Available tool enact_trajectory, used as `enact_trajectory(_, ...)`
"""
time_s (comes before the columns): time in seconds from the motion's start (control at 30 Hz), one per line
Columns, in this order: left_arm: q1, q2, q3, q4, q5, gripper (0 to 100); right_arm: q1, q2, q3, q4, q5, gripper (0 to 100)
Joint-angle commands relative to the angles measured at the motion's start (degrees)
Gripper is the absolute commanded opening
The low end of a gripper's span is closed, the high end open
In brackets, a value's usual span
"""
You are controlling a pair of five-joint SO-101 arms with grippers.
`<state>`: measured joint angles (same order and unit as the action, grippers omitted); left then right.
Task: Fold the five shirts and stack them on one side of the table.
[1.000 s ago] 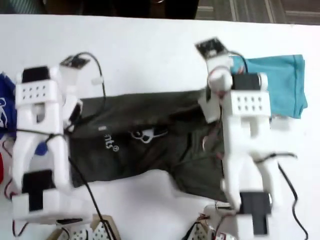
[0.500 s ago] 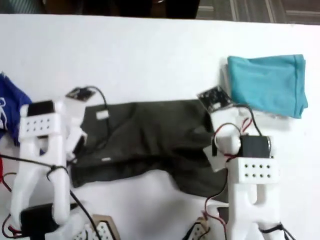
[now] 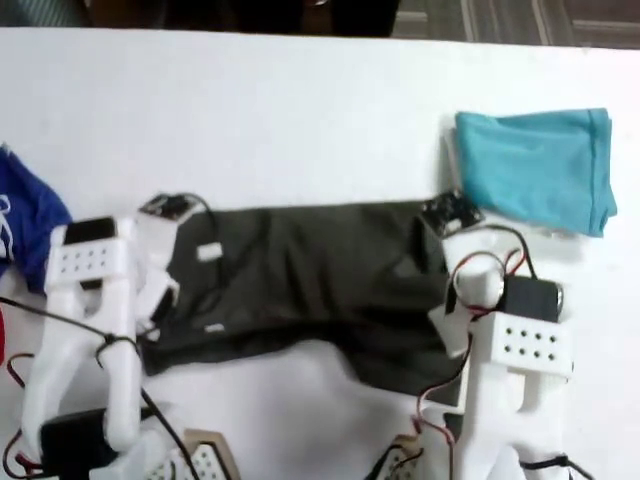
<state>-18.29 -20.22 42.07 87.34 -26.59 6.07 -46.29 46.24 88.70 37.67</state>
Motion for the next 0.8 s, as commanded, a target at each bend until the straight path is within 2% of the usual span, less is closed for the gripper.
enact_trajectory(0.0,-0.44,-1.67,-0.13,-0.44,-0.70,2,0.75,-1.63,1.85,-0.04,0.70,1.9)
enact_trajectory(0.17,-0.44,-1.67,3.30,-4.04,-0.79,2,1.19,-1.63,6.86,-2.24,5.36,1.9)
enact_trajectory(0.37,-0.44,-1.67,8.40,-8.00,-0.79,2,1.10,-1.63,9.23,-4.00,6.07,1.9)
enact_trajectory(0.57,-0.44,-1.67,7.34,-7.74,-1.93,3,0.84,-2.07,9.49,-4.35,6.07,2.1)
enact_trajectory(0.67,-0.79,-1.76,5.32,-5.45,-3.78,9,0.84,-2.07,8.79,-4.00,6.07,4.3)
enact_trajectory(0.77,-0.79,-2.11,1.45,-1.58,-3.96,20,0.75,-2.15,7.91,-3.91,6.07,12.3)
